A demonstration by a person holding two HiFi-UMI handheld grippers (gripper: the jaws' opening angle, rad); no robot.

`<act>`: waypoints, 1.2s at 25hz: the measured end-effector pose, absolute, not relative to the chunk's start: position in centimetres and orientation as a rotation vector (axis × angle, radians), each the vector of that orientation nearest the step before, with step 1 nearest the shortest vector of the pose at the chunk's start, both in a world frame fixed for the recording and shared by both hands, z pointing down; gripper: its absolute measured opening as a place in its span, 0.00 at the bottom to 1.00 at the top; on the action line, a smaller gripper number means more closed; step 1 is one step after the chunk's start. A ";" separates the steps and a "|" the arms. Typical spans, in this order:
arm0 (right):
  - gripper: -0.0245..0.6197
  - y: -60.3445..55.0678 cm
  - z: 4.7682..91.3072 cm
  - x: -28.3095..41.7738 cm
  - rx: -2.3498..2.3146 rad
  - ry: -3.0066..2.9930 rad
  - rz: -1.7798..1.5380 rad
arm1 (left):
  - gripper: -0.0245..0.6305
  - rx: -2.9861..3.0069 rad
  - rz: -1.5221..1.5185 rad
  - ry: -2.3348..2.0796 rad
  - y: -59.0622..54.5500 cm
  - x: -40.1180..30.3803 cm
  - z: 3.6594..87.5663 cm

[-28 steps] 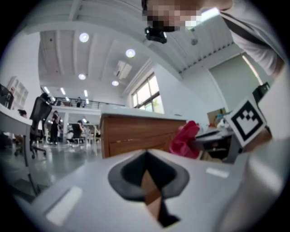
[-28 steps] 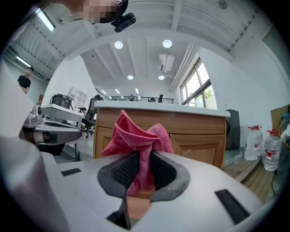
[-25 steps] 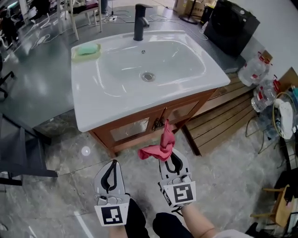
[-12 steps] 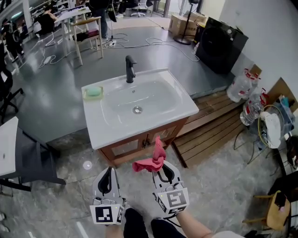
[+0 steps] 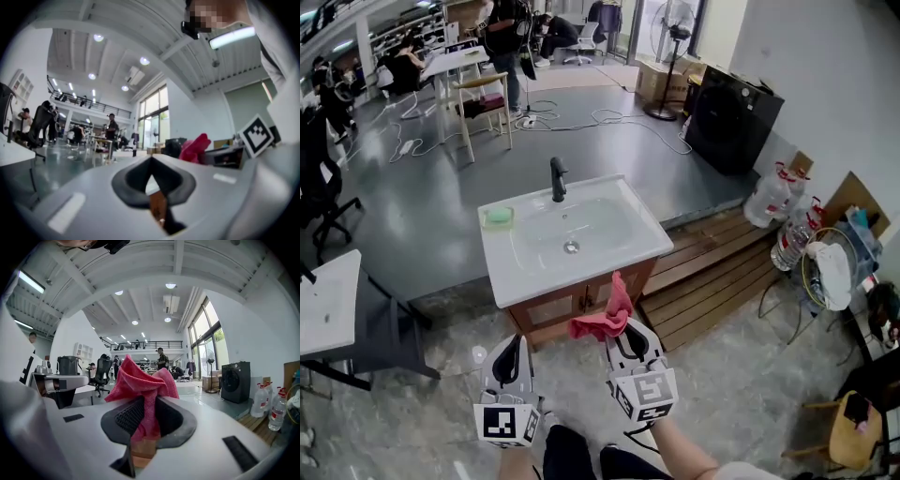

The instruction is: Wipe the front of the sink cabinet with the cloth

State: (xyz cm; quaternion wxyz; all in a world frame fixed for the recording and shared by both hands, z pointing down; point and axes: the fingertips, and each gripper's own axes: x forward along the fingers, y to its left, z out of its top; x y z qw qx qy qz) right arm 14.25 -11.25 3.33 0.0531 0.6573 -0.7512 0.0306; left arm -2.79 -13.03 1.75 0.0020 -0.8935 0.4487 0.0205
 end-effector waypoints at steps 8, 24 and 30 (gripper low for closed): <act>0.15 -8.8 -1.1 15.5 2.044 -2.278 0.077 | 0.05 -2.746 0.109 1.400 -11.0 -4.1 -3.6; 0.15 -4.1 -5.1 17.0 2.046 -2.332 0.058 | 0.05 -2.663 0.214 1.438 -5.9 -4.2 -8.4; 0.15 -2.6 -5.9 17.6 2.052 -2.339 0.034 | 0.05 -2.639 0.234 1.455 -4.3 -3.9 -9.4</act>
